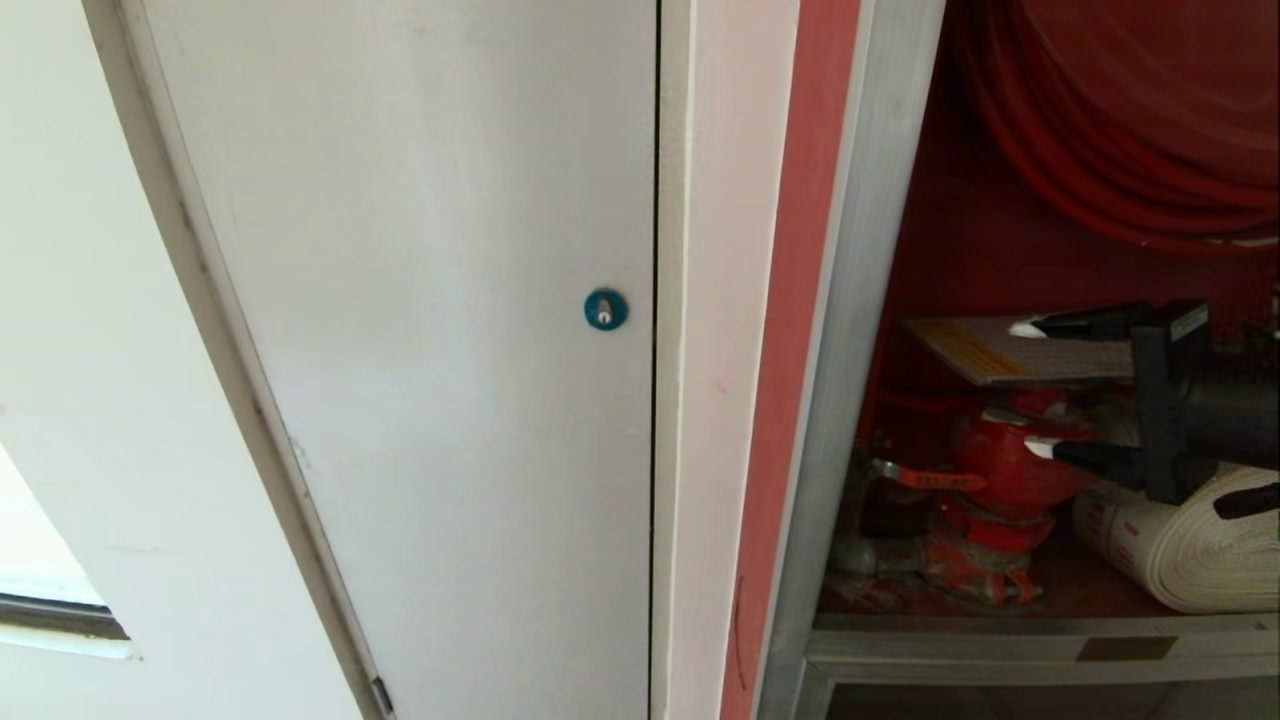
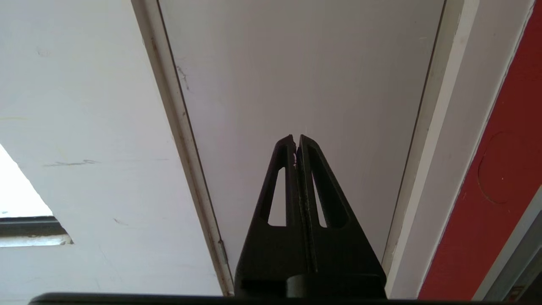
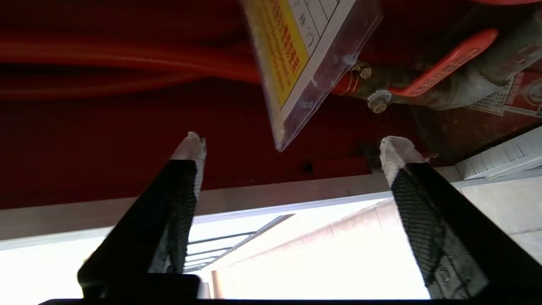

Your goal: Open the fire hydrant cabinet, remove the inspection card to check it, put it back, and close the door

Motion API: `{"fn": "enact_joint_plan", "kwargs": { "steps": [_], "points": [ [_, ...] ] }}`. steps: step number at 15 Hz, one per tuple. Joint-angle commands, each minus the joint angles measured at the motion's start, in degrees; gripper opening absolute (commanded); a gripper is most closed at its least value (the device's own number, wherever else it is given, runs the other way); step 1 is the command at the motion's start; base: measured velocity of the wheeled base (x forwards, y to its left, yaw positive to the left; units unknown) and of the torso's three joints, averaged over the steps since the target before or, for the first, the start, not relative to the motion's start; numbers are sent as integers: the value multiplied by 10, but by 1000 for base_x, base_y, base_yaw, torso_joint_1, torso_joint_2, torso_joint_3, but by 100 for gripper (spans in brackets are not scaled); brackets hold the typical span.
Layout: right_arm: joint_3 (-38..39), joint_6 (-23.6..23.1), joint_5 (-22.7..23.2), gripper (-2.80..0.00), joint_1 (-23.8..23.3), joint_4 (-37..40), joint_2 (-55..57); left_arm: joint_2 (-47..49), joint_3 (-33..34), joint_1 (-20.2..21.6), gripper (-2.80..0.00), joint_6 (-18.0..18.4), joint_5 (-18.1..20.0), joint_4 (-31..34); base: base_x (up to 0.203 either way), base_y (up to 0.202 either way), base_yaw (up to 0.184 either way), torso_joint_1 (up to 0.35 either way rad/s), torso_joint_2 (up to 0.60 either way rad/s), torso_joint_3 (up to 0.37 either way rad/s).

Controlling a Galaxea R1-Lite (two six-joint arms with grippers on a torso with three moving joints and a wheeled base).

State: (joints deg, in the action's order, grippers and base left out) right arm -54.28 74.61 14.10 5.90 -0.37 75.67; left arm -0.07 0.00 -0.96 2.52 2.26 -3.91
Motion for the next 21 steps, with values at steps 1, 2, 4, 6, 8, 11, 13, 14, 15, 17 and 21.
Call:
{"fn": "enact_joint_plan", "kwargs": {
  "steps": [1,2,4,6,8,11,13,14,15,17,21],
  "points": [
    [-7,4,-4,0,6,-19,40,1,16,0,-280,0,0,0,0,0,0,0,0,0],
    [-12,4,-13,0,7,-30,55,1,16,0,-280,0,0,0,0,0,0,0,0,0],
    [-23,4,-39,0,9,-40,83,1,16,0,-280,0,0,0,0,0,0,0,0,0],
    [-28,4,-48,0,9,-42,91,1,16,0,-280,0,0,0,0,0,0,0,0,0],
    [-33,4,-50,0,9,-41,92,1,16,0,-280,0,0,0,0,0,0,0,0,0],
    [-40,3,-50,0,9,-41,97,1,16,0,-280,0,0,0,0,0,0,0,0,0],
    [-46,3,-51,0,9,-40,98,1,16,0,-280,0,0,0,0,0,0,0,0,0],
    [-49,3,-51,-230,9,-40,98,1,16,0,-280,0,0,0,0,0,0,0,0,0],
    [-51,3,-54,-280,9,-40,98,1,16,0,-280,0,0,0,0,0,0,0,0,0],
    [-57,1,-62,-280,9,-40,101,1,16,0,-280,0,0,0,0,0,0,0,0,0],
    [-63,-7,-62,-280,10,-40,105,1,16,0,-280,0,0,0,0,0,0,0,0,0]
  ]
}}
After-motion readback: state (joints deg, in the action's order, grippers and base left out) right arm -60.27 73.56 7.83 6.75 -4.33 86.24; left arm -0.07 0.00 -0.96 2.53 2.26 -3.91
